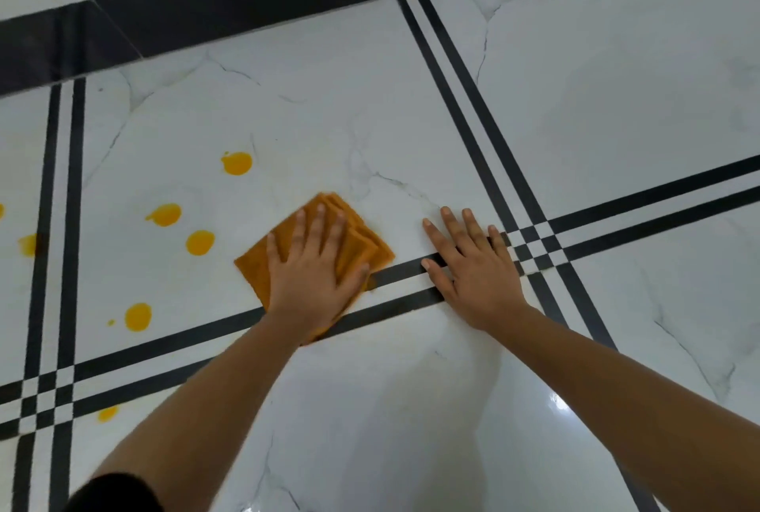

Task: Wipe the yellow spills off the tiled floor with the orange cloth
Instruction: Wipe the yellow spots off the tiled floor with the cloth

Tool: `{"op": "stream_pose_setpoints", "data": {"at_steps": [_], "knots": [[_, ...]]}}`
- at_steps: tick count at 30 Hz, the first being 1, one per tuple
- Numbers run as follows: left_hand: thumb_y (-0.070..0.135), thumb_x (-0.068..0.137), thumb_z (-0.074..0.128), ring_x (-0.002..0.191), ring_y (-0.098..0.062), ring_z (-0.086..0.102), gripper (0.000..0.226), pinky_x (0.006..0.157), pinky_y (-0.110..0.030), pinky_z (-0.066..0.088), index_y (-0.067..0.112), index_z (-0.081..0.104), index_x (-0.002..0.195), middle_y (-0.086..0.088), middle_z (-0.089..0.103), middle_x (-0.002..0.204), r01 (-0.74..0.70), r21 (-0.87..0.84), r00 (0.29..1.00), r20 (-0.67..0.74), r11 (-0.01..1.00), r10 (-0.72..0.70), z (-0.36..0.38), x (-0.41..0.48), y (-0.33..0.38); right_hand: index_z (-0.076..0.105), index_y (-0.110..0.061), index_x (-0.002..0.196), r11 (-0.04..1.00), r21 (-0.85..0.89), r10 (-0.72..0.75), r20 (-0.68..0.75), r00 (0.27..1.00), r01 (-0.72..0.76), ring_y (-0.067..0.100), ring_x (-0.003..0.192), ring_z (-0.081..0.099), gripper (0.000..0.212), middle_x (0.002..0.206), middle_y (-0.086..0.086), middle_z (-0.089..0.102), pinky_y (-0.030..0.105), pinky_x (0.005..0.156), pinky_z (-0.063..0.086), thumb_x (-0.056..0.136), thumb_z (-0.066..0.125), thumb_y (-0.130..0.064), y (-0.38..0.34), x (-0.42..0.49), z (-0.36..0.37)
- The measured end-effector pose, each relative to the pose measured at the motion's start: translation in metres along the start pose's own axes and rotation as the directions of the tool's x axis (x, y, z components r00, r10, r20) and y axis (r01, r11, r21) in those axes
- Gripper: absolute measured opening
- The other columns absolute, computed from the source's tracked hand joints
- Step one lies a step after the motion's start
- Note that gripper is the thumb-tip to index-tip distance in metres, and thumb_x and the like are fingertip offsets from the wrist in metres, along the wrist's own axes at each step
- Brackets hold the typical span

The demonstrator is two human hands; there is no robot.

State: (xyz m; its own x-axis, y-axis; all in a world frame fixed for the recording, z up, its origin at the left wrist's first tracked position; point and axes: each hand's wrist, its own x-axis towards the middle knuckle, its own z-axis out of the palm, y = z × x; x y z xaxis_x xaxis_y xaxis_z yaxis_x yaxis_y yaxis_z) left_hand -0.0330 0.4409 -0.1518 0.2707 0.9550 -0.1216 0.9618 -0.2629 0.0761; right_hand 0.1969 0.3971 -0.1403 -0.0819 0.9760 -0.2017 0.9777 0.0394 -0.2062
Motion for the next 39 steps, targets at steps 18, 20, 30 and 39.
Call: {"op": "stream_pose_setpoints", "data": {"at_steps": [18,20,30,39], "knots": [[0.067,0.085,0.016,0.143,-0.028,0.011,0.071,0.109,-0.061,0.009,0.032,0.013,0.147,0.003,0.015,0.156,0.052,-0.060,0.998,-0.028,0.997,-0.053,-0.007,-0.013,-0.097,0.001,-0.032,0.148,1.000,0.020,-0.022,0.189,0.982,0.018,0.017,0.145,-0.008,0.056,0.158,-0.004,-0.002,0.039,0.116,-0.002,0.097,0.012,-0.050,-0.139,0.062,-0.031],[0.065,0.085,0.010,0.144,-0.026,0.002,0.070,0.110,-0.059,0.002,0.032,0.006,0.147,0.003,0.007,0.157,0.189,-0.106,0.982,-0.001,0.976,-0.190,-0.011,-0.005,-0.104,0.003,-0.031,0.149,0.997,0.061,0.043,0.181,0.982,-0.055,0.018,0.145,-0.005,0.056,0.159,-0.003,0.002,0.040,0.116,0.000,0.097,0.014,-0.050,-0.150,0.070,-0.036],[0.067,0.084,0.007,0.143,-0.027,-0.008,0.072,0.107,-0.057,-0.011,0.033,0.000,0.147,0.004,0.001,0.157,0.274,-0.091,0.958,-0.058,0.958,-0.280,-0.012,0.021,-0.122,-0.003,-0.032,0.148,1.000,-0.019,0.025,0.056,0.998,-0.024,0.020,0.145,-0.008,0.057,0.158,-0.003,-0.004,0.040,0.116,-0.001,0.097,0.013,-0.050,-0.139,0.139,-0.008],[0.067,0.086,0.012,0.143,-0.027,-0.009,0.070,0.109,-0.061,-0.005,0.033,0.008,0.147,0.004,0.002,0.157,0.230,-0.068,0.973,-0.019,0.971,-0.232,-0.022,0.089,-0.127,-0.006,-0.038,0.145,1.000,-0.027,0.004,-0.060,0.998,-0.005,0.015,0.144,-0.009,0.063,0.157,-0.008,-0.004,0.040,0.115,-0.005,0.085,-0.004,-0.058,-0.135,0.151,0.013]]}}
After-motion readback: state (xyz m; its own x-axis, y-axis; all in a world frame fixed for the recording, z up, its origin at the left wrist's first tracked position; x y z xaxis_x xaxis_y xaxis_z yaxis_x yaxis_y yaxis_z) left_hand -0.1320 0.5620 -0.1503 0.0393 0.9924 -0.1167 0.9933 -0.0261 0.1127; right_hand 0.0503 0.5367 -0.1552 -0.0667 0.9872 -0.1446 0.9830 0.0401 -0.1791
